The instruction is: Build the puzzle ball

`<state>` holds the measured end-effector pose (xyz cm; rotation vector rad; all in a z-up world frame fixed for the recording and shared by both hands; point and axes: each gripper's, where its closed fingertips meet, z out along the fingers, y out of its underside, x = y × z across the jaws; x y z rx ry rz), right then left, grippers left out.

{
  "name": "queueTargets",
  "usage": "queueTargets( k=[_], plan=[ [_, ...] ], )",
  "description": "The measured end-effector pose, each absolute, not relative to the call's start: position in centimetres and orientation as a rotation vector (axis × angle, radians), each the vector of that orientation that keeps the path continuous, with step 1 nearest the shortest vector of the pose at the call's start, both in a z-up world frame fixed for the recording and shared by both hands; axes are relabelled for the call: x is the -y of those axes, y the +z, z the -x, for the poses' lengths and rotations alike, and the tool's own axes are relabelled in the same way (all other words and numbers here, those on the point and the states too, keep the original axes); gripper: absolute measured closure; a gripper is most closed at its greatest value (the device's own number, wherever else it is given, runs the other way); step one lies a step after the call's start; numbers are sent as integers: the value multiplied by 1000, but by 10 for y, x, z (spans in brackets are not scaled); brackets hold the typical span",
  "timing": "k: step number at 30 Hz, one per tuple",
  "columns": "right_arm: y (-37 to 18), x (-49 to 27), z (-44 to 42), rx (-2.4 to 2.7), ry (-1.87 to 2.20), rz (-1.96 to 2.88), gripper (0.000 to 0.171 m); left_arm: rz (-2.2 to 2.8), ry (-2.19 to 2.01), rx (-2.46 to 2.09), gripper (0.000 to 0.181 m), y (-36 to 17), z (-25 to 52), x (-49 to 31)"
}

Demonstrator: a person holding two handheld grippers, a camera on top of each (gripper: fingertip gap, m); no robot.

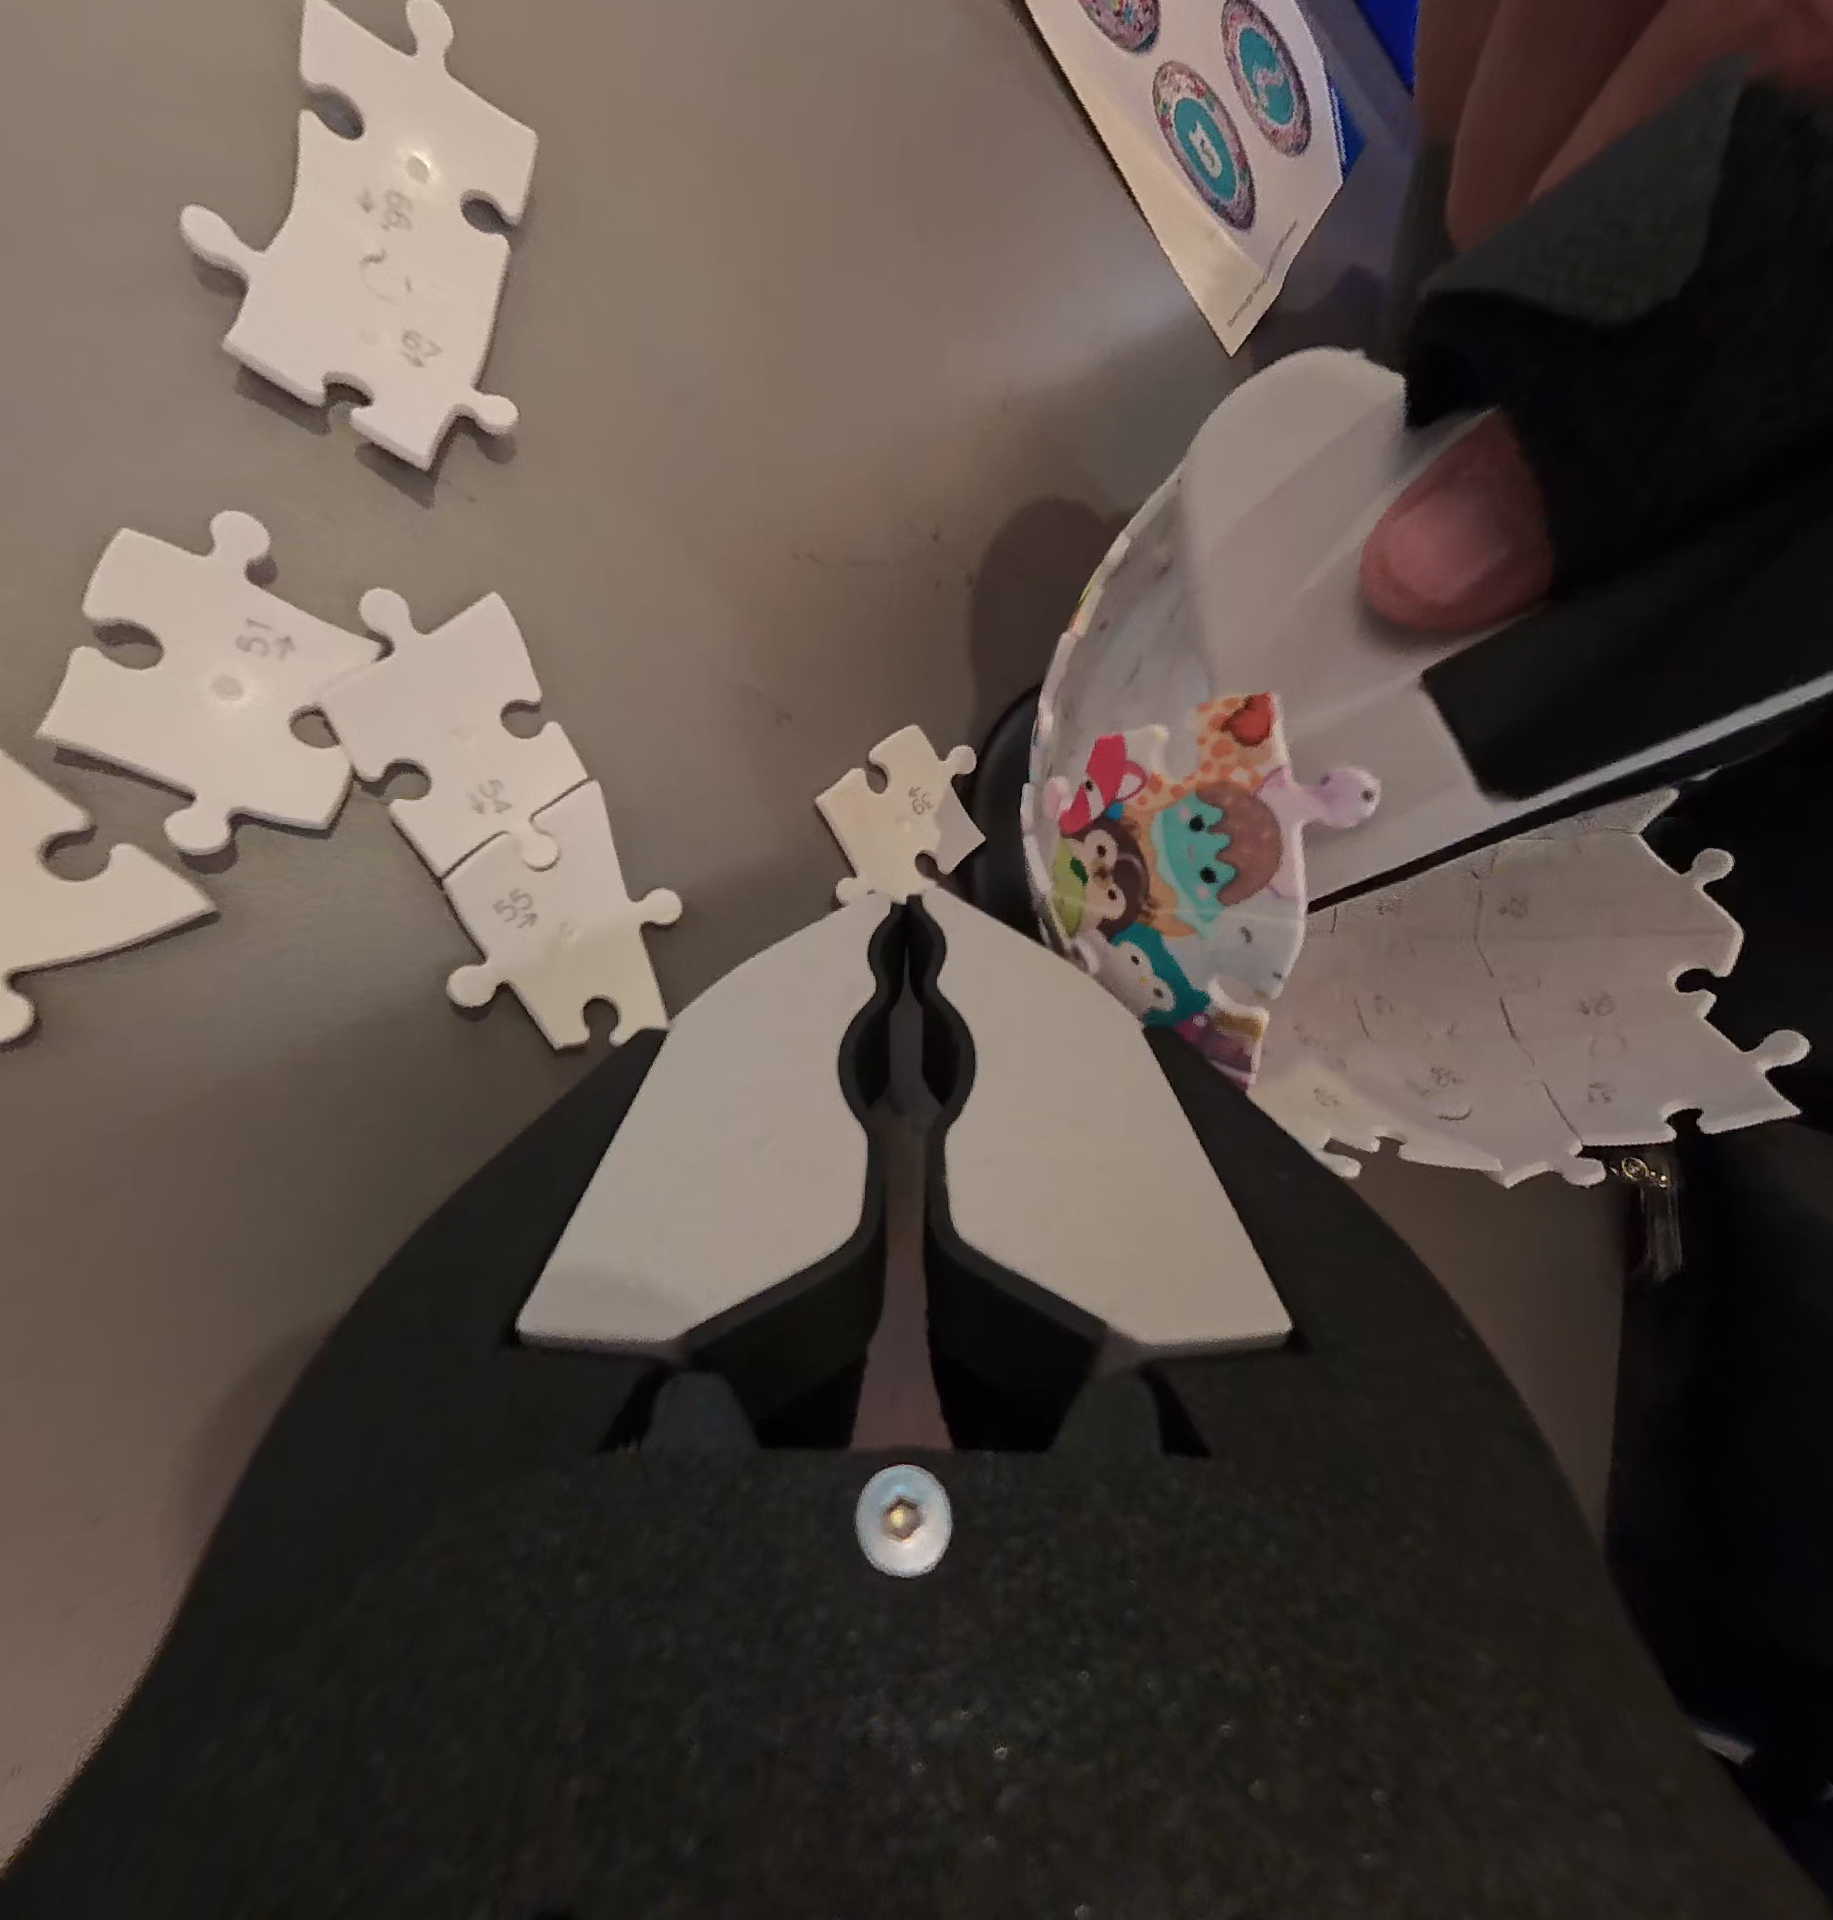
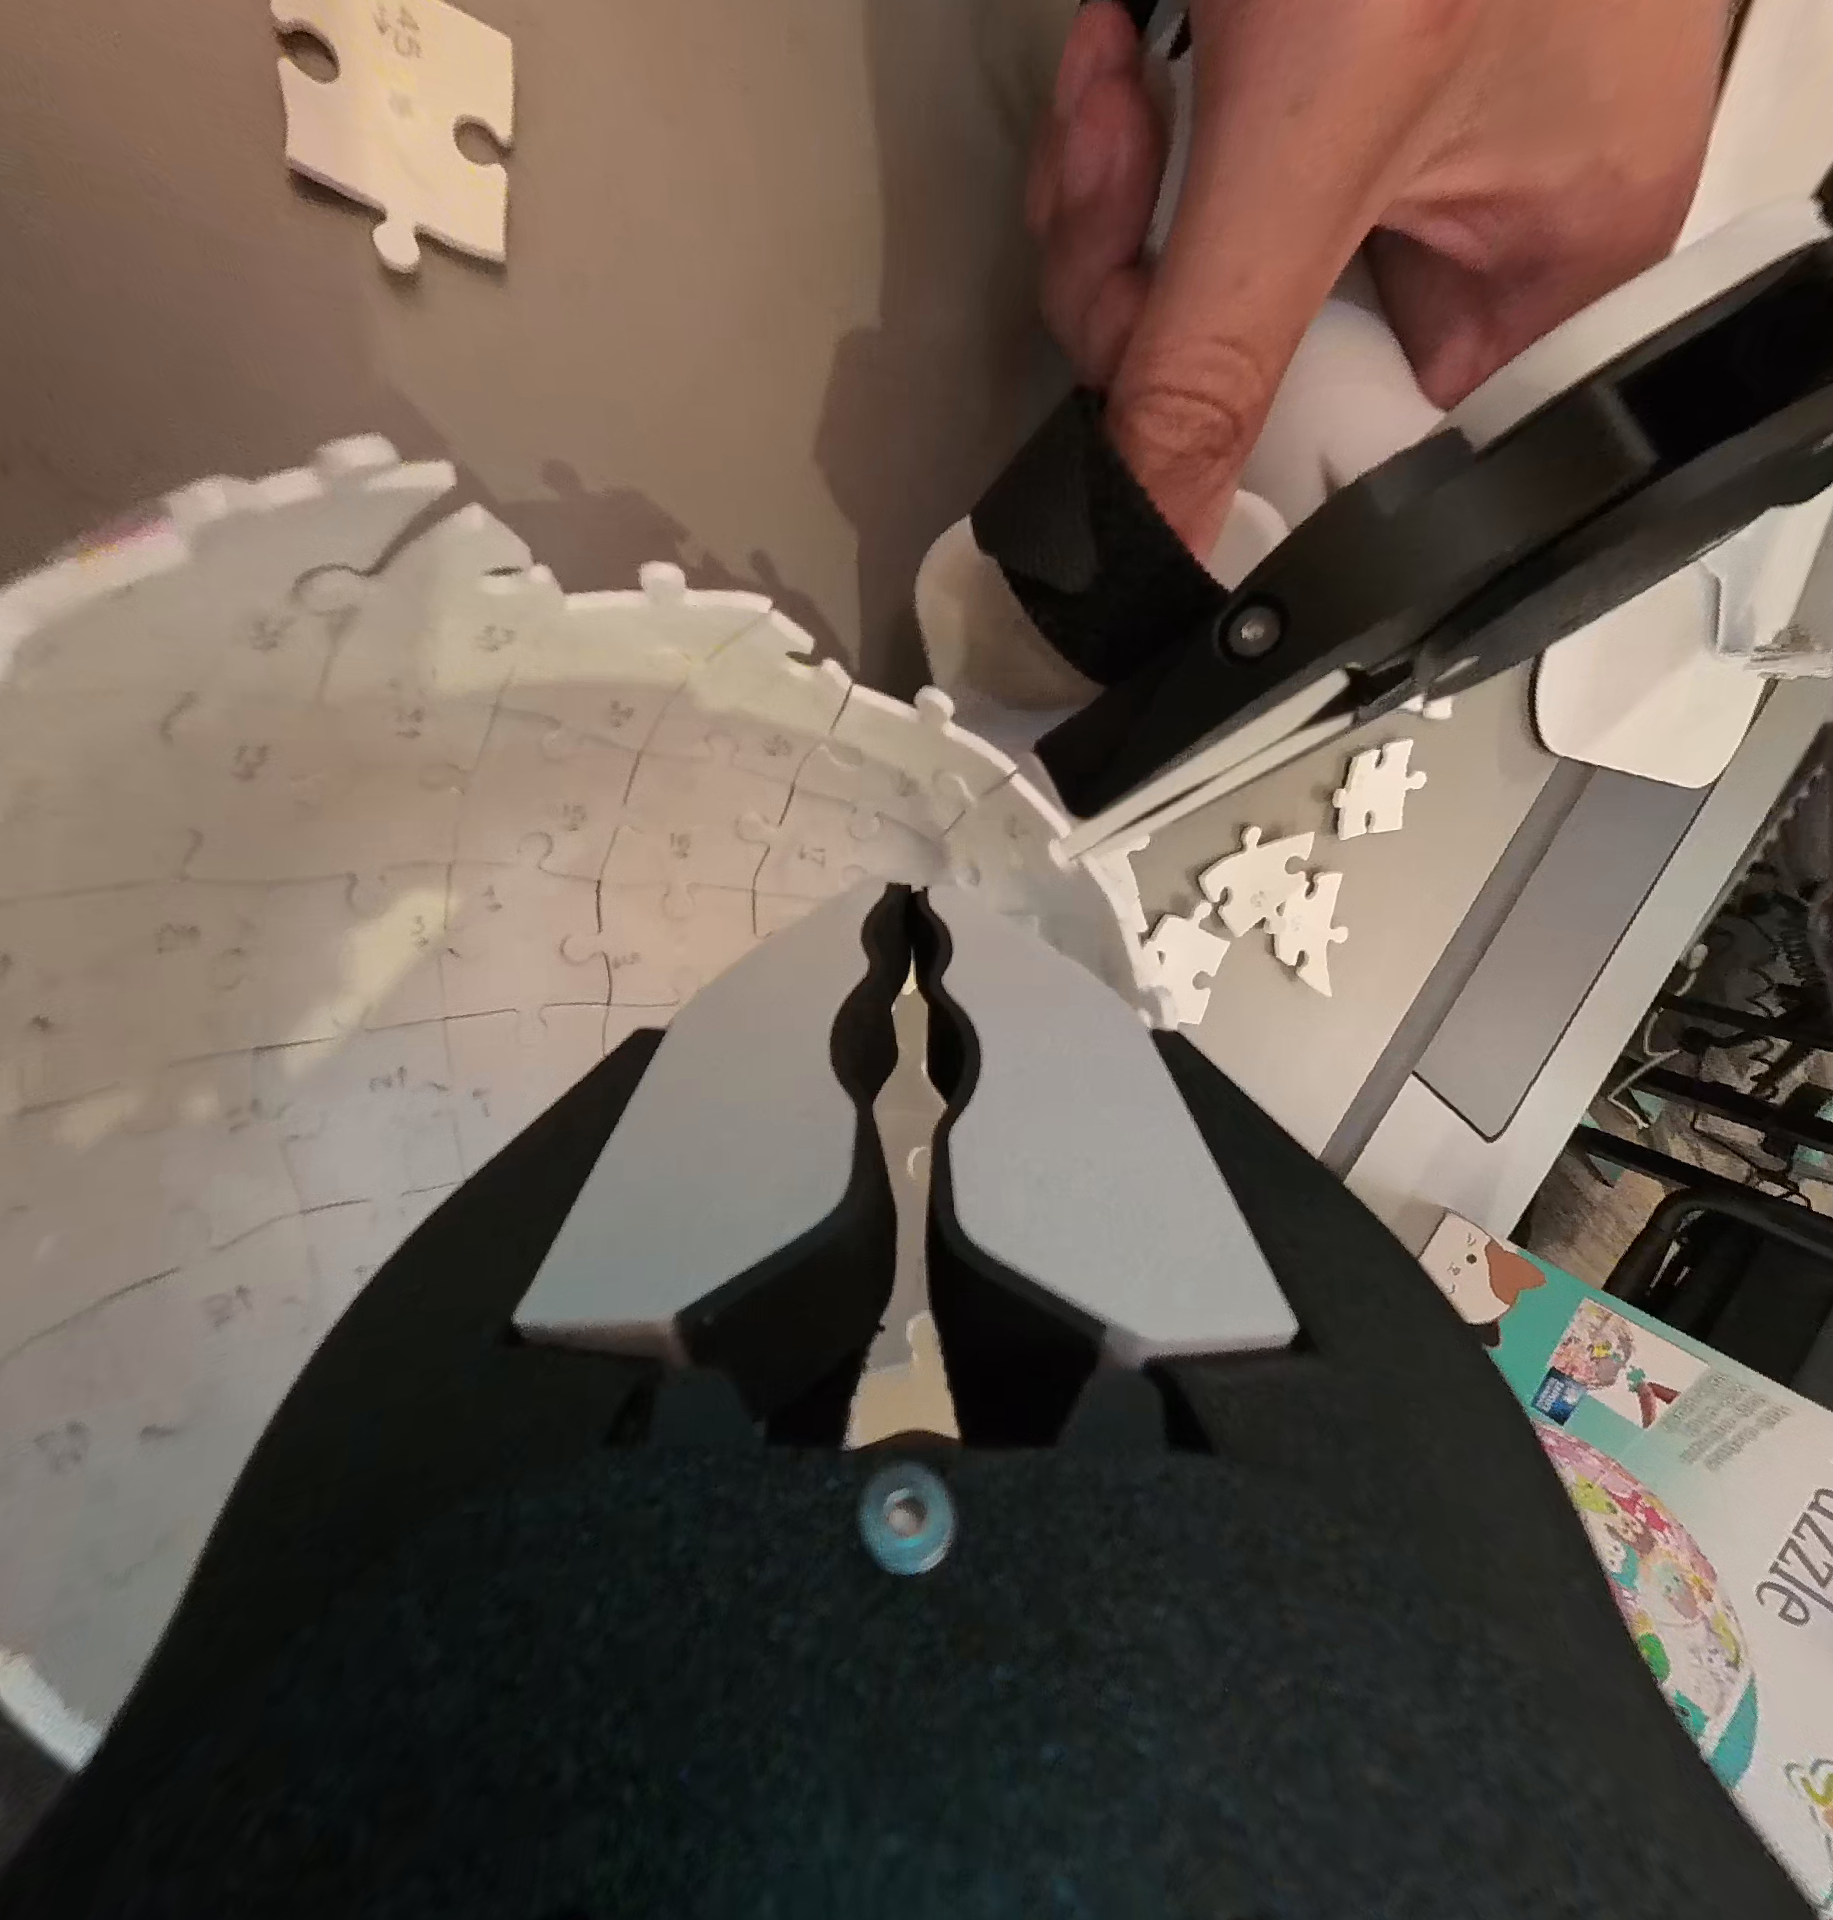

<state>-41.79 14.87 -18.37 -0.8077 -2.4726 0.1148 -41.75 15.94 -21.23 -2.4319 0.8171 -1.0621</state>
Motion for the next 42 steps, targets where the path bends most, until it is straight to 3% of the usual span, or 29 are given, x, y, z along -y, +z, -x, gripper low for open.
queueTargets(
  k=[10, 13, 15, 19, 23, 28, 42],
  plan=[
    [-169, -146, 415, 2447, 171, 810, 171, 2428, -974, -754, 181, -196, 438, -168],
    [-147, -145, 414, 2397, 361, 866, 171, 2387, -912, -718, 181, -173, 446, -171],
    [-132, -148, 413, 2361, 530, 916, 171, 2374, -839, -678, 167, -160, 451, -173],
    [-109, -169, 420, 2235, 934, 1087, 171, 2313, -681, -605, 167, -142, 456, -162],
    [-134, -191, 434, 2235, 1244, 1369, 171, 2320, -638, -569, 159, -145, 441, -145],
    [-179, -190, 414, 2399, 1129, 1429, 171, 2411, -570, -618, 147, -162, 427, -134],
    [-172, -179, 362, 2248, 1157, 1562, 171, 2498, -336, -730, 144, -182, 437, -145]
  ],
)
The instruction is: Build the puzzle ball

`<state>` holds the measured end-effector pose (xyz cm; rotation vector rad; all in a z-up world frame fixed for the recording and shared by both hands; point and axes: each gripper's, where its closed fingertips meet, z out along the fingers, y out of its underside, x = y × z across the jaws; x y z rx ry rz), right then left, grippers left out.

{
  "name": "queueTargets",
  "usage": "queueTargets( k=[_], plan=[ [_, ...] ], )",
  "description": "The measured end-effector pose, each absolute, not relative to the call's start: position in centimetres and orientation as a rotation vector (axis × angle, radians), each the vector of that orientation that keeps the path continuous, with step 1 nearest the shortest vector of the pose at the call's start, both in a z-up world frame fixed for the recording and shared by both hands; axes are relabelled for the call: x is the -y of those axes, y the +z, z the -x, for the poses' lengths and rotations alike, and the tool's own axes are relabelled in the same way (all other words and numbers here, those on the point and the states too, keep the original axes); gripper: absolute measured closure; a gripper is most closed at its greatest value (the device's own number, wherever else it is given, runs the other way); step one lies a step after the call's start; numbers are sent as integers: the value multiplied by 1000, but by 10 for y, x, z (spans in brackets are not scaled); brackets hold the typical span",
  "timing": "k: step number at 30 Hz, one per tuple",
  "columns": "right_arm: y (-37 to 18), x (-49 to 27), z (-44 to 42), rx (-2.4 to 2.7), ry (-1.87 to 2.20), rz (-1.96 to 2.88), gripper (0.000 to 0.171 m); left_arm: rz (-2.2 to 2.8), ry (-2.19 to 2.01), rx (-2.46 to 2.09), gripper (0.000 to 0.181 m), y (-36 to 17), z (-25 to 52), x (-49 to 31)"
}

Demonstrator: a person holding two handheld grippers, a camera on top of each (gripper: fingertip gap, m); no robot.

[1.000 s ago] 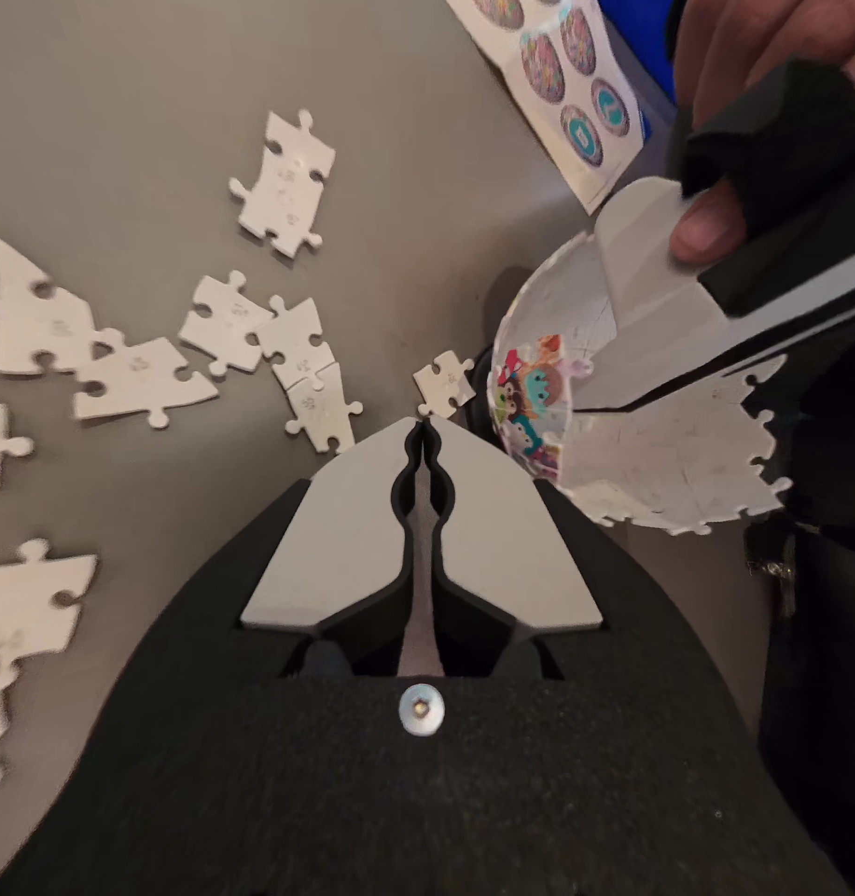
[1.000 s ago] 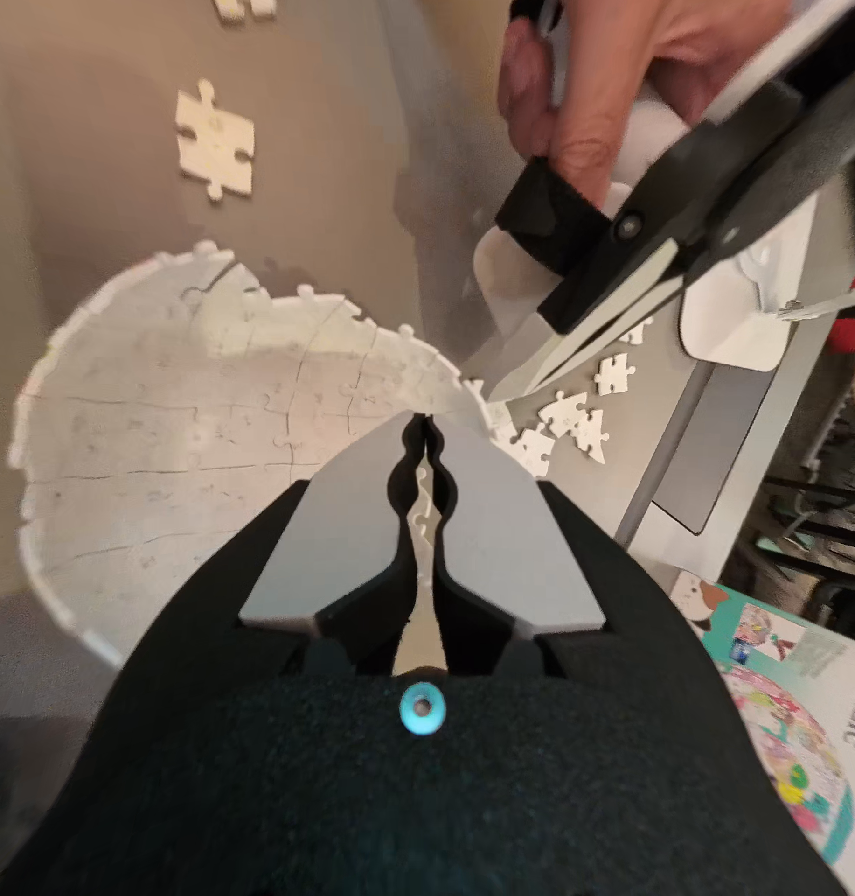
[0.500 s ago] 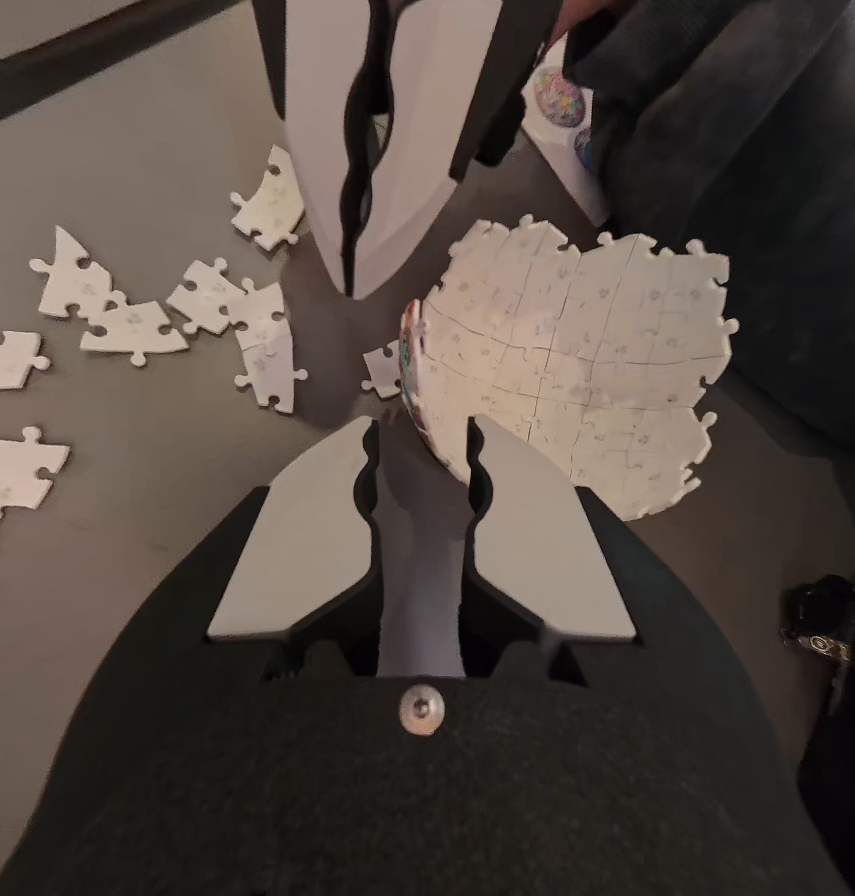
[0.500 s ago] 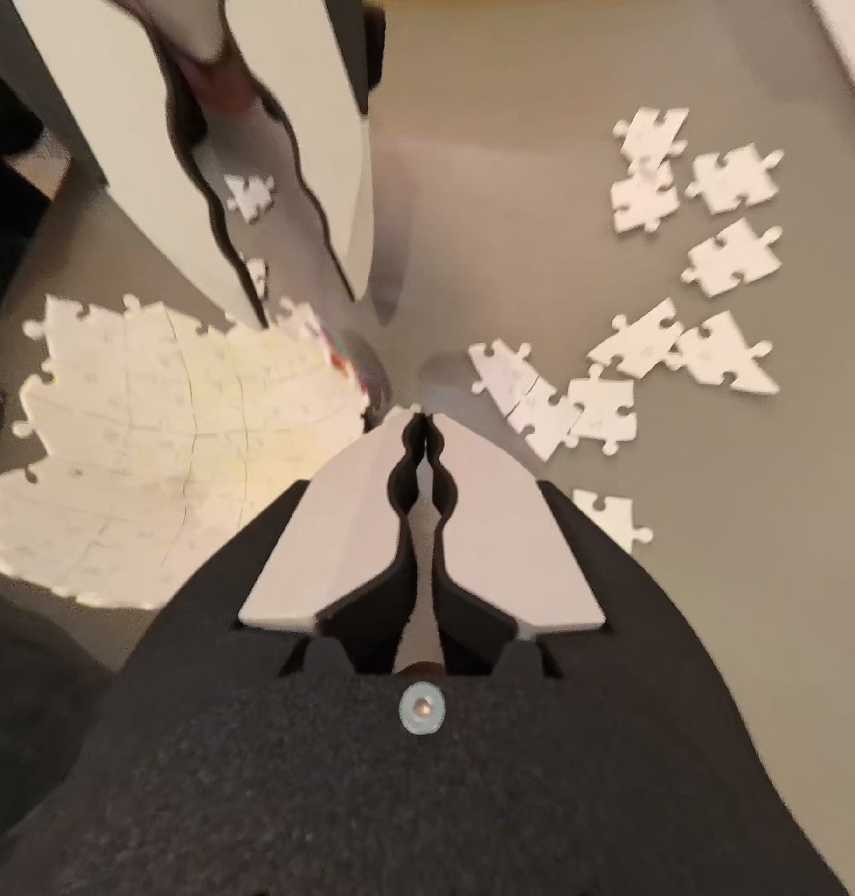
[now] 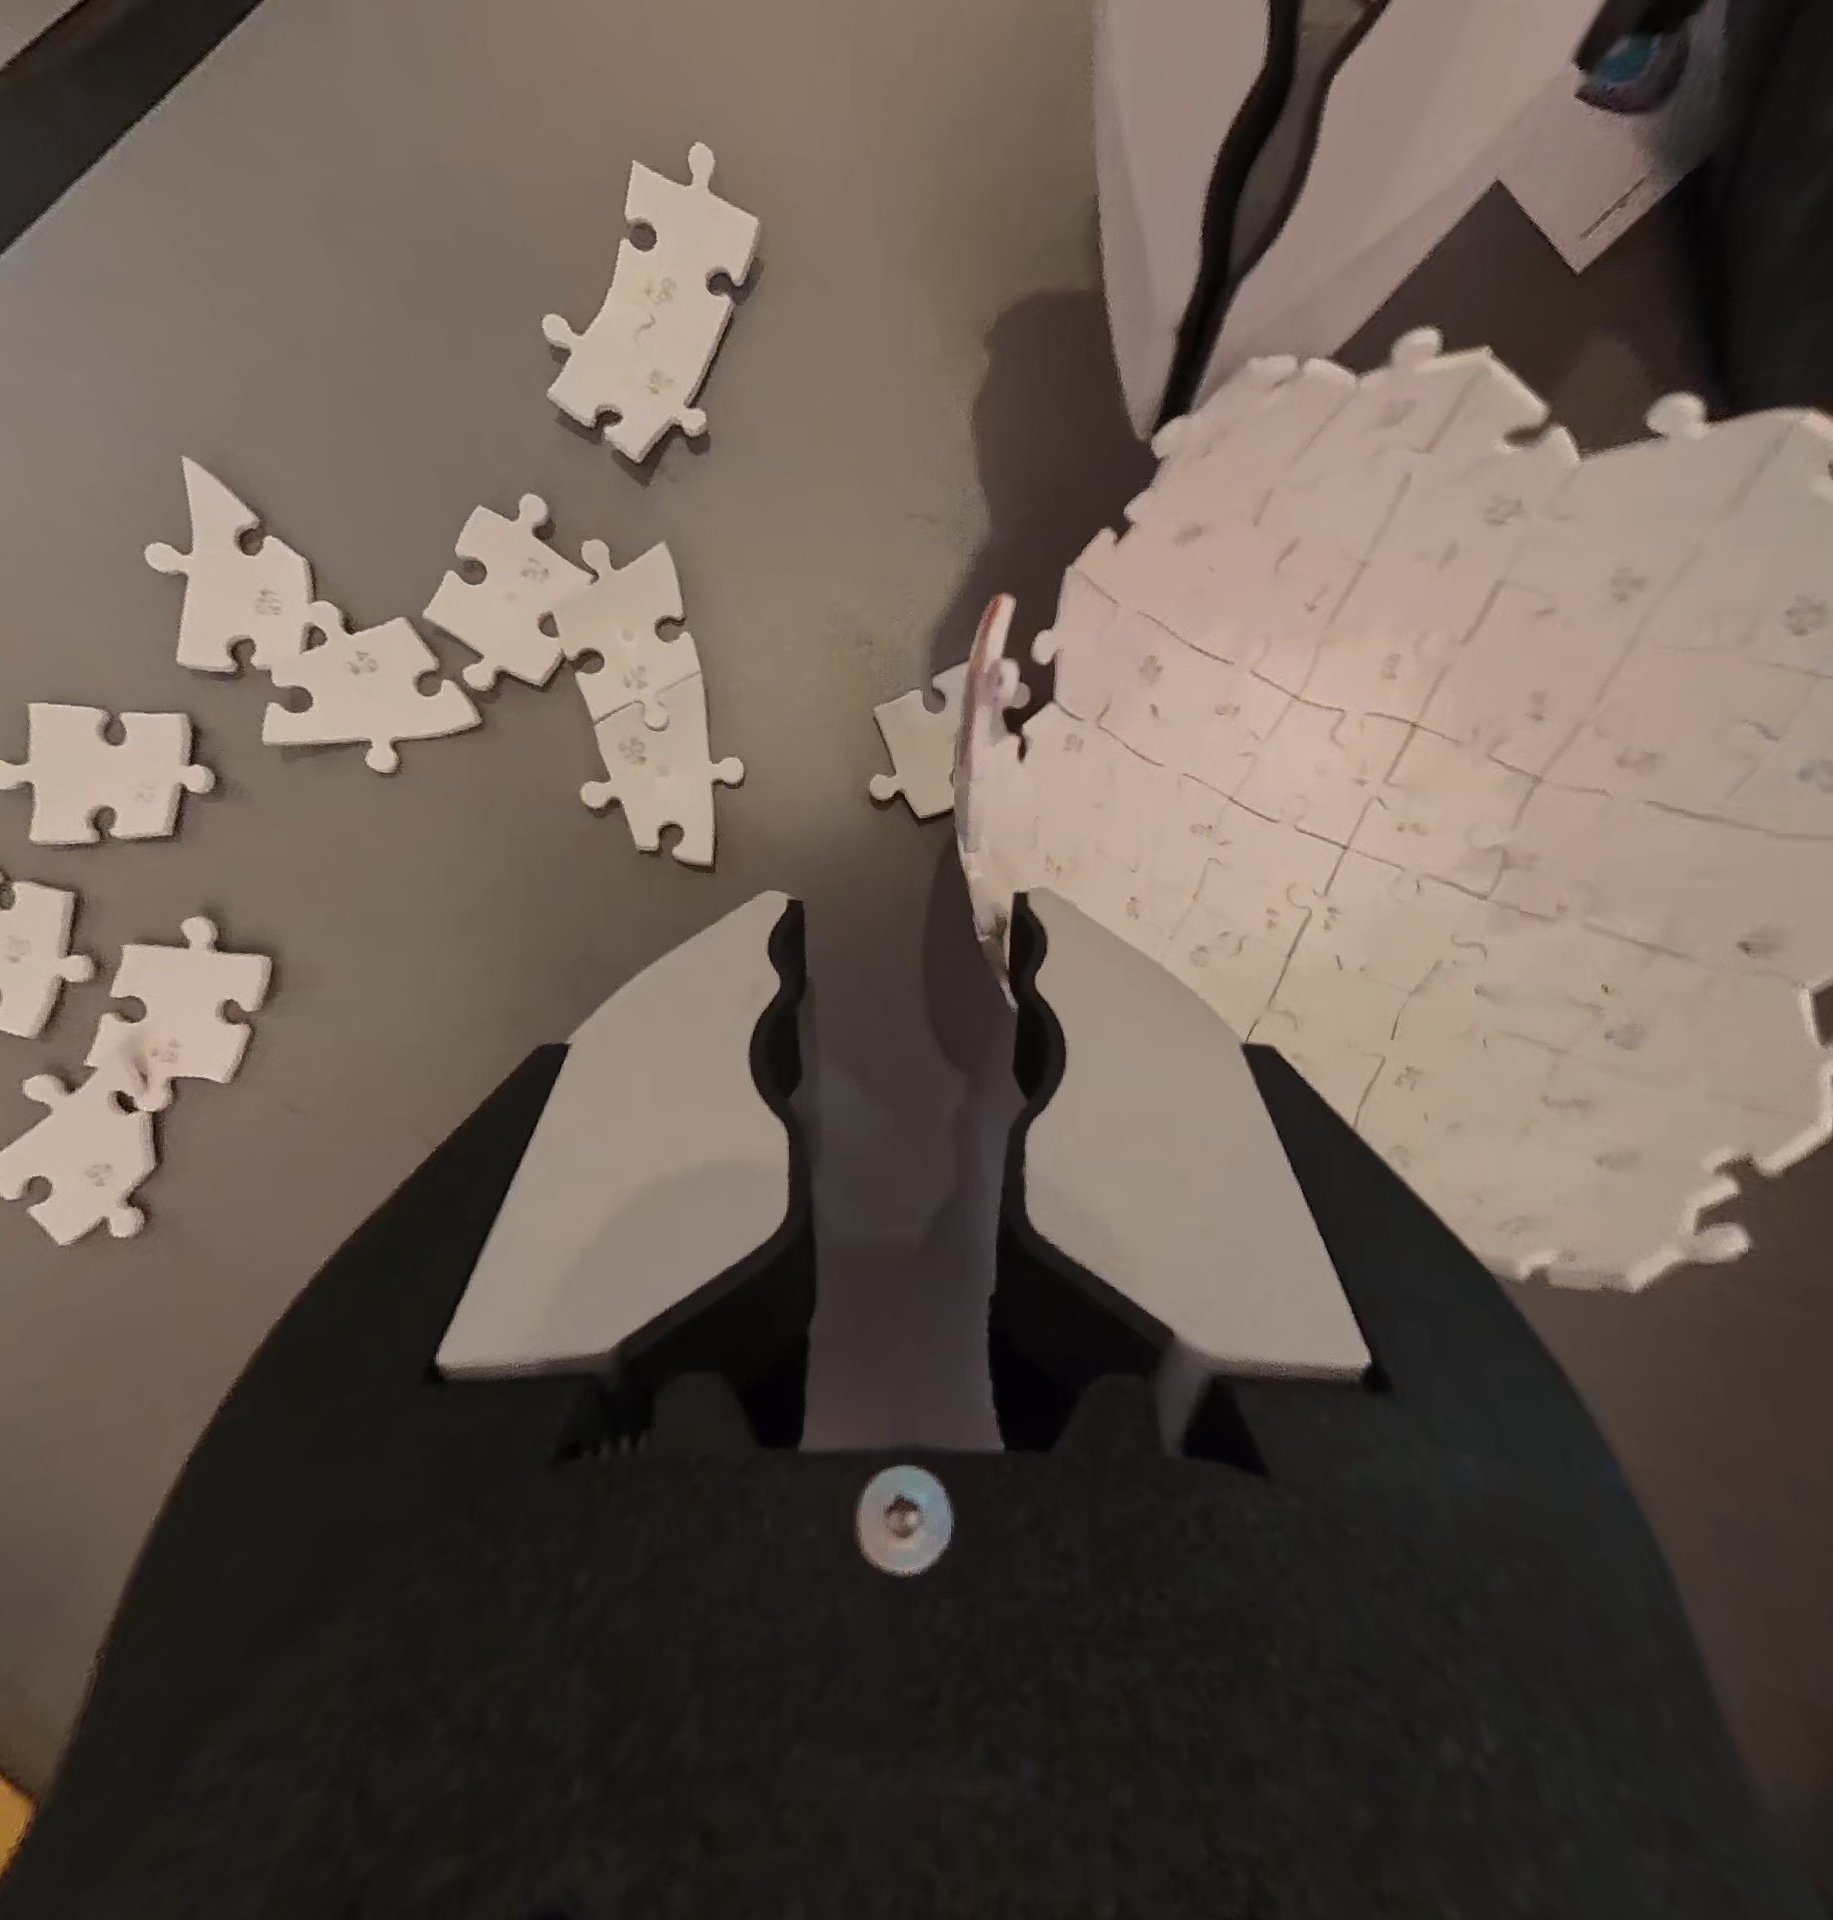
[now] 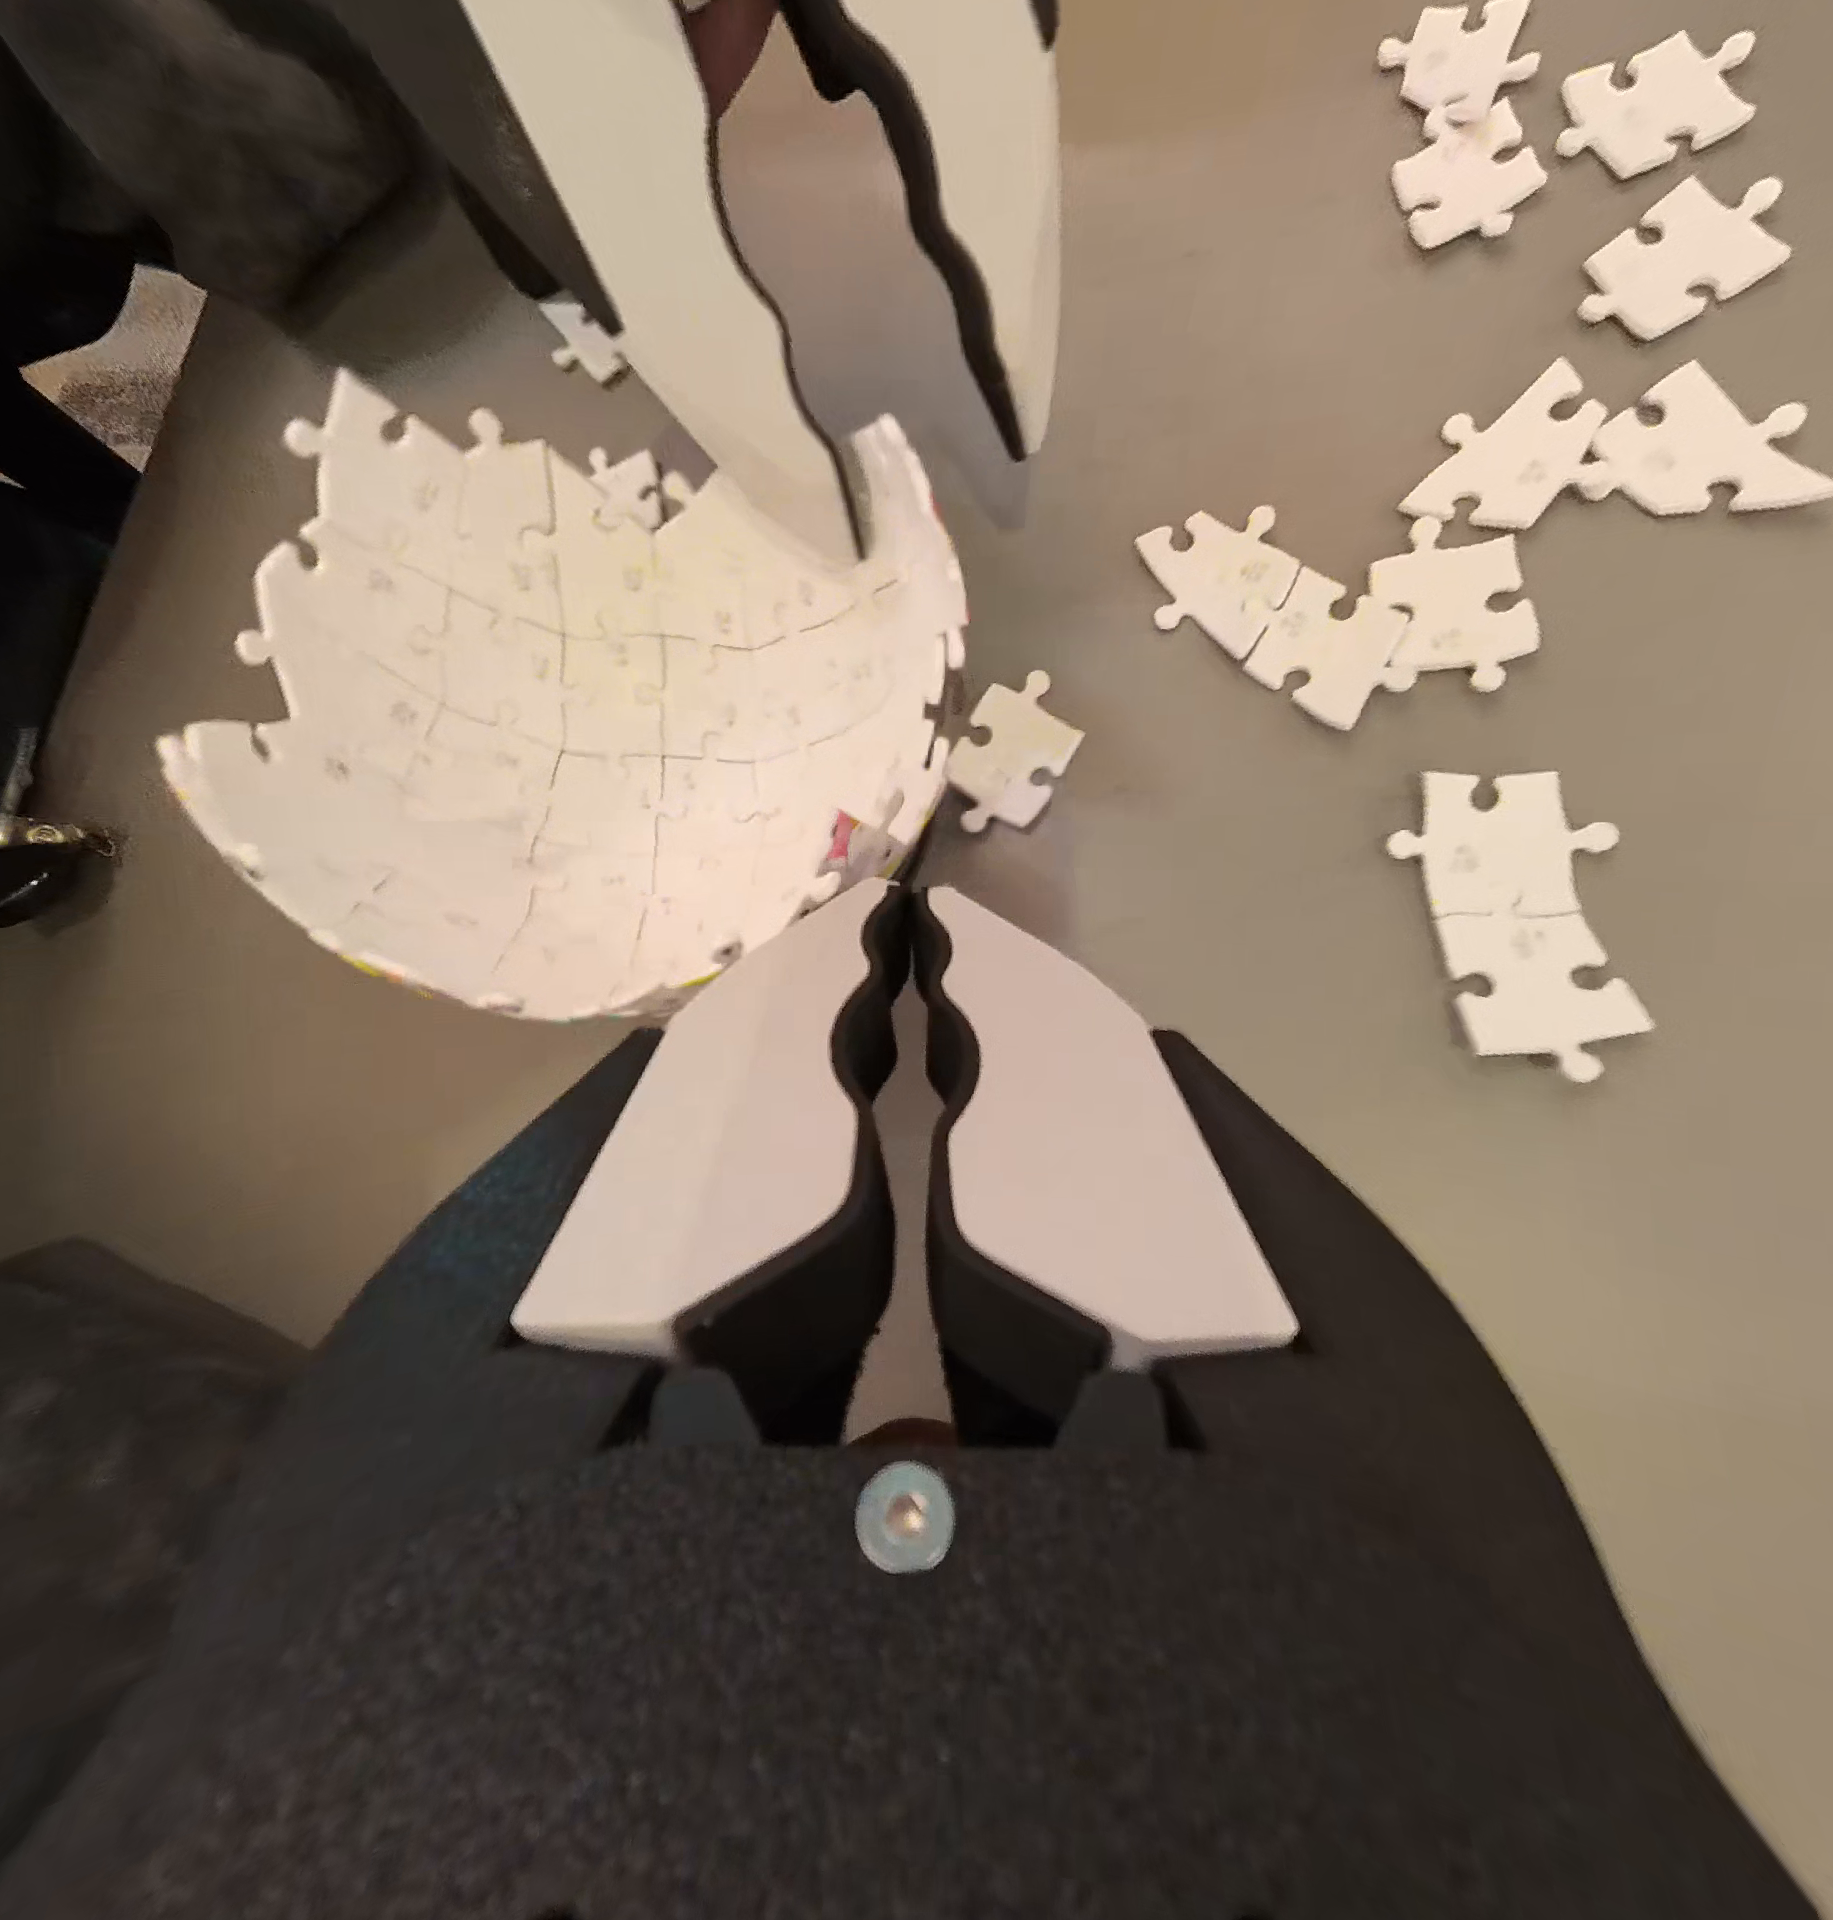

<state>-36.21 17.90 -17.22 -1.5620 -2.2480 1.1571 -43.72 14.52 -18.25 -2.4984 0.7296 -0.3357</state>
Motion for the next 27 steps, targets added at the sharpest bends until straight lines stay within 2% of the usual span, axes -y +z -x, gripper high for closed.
queueTargets(
  k=[8, 12, 13, 16, 17, 27],
  plan=[
    [-175, -149, 340, 2209, 1214, 1581, 171, 2470, -247, -814, 144, -178, 433, -162],
    [-176, -160, 337, 2190, 1133, 1554, 171, 2349, -178, -940, 151, -160, 430, -165],
    [-173, -166, 341, 2157, 1144, 1548, 171, 2290, -187, -993, 154, -151, 427, -163],
    [-164, -189, 367, 2019, 1173, 1509, 171, 2146, -275, -1167, 181, -128, 413, -150],
    [-165, -193, 377, 2011, 1164, 1496, 171, 2119, -324, -1238, 181, -126, 408, -144],
    [-183, -176, 413, 2208, 1395, 1324, 171, 2244, -250, -1505, 181, -166, 401, -141]
  ],
)
